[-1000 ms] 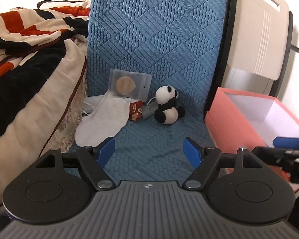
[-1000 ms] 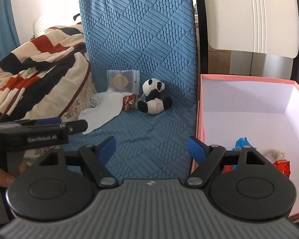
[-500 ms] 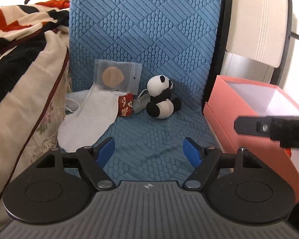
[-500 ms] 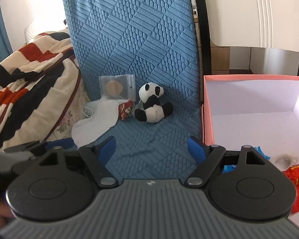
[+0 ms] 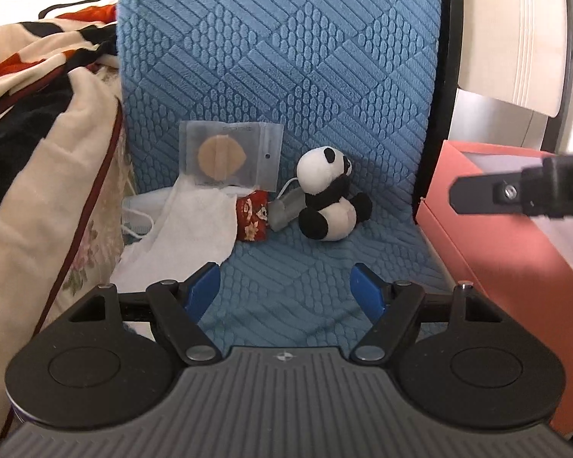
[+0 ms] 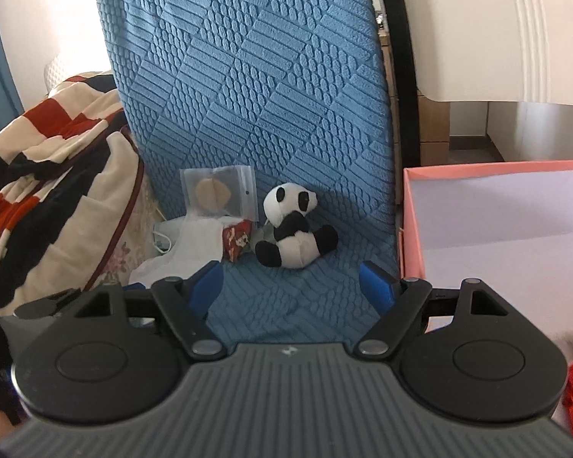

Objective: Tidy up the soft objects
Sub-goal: 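Withdraw both open tools from the box back over the cushion, then move the right tool to the panda plush while the left approaches the red packet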

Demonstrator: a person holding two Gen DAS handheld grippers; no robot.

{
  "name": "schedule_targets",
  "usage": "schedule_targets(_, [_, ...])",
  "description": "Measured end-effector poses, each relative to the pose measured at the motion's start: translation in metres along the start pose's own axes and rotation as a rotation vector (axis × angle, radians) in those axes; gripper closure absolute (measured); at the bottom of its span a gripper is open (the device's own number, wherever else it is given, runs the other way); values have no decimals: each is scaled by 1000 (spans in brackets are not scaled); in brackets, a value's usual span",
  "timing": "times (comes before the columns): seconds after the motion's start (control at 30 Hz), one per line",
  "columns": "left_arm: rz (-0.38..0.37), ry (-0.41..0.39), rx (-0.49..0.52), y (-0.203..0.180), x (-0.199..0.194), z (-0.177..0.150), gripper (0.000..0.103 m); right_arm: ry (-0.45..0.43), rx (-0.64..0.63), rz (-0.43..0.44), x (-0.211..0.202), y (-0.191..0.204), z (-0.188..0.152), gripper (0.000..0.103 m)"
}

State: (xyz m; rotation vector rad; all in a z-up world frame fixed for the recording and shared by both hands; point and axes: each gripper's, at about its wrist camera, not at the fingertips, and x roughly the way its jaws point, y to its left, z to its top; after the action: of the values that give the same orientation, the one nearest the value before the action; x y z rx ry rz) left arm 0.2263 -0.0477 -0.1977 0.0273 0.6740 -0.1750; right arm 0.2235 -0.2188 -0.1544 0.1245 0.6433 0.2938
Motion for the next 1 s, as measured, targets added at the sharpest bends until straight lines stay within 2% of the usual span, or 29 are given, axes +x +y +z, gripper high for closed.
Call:
schedule_targets(0.07, [6,2,18,-2,8,2,25,6,13,11,7,-2,4,23])
schedule_targets(0.17, [18,17,37,-3,22,6,31,21,21,19,20,-6,11,29])
schedule_targets(0.33, [37,31,45,-1,38,14,36,54,32,26,43,-13,17,29])
schedule_targets(0.43, [65,16,85,-3,44,18,37,81,52,38,57,-18,21,37])
schedule_targets(0.6, [59,30,95,0,57,25,41,114,64,45,82,-25,26,37])
schedule_targets(0.77, [66,47,181,-3,73,34,41,151,98,59,105,-35,27,41])
schedule_targets(1.0, [83,55,298,-5,98,44,41,189,126,81,132,-41,33,40])
